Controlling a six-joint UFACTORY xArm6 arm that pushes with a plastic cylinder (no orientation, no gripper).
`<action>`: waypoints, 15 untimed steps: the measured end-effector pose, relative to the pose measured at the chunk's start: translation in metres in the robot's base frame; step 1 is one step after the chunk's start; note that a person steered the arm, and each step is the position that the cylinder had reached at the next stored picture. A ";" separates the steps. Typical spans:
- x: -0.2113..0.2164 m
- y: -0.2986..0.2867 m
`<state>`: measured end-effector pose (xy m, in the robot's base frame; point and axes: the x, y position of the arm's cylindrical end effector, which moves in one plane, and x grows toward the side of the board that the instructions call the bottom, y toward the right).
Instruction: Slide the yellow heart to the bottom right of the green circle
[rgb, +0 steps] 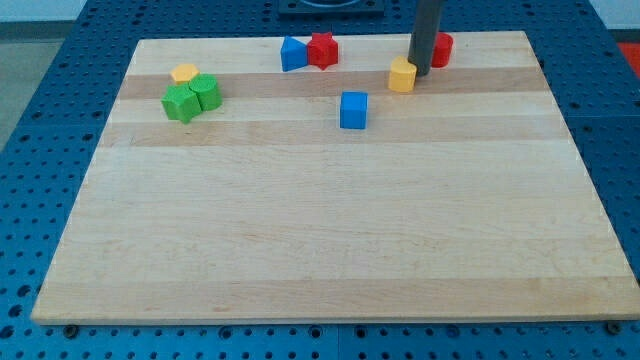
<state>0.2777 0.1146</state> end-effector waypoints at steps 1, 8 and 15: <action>0.014 -0.023; 0.056 -0.180; 0.028 -0.243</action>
<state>0.3055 -0.1284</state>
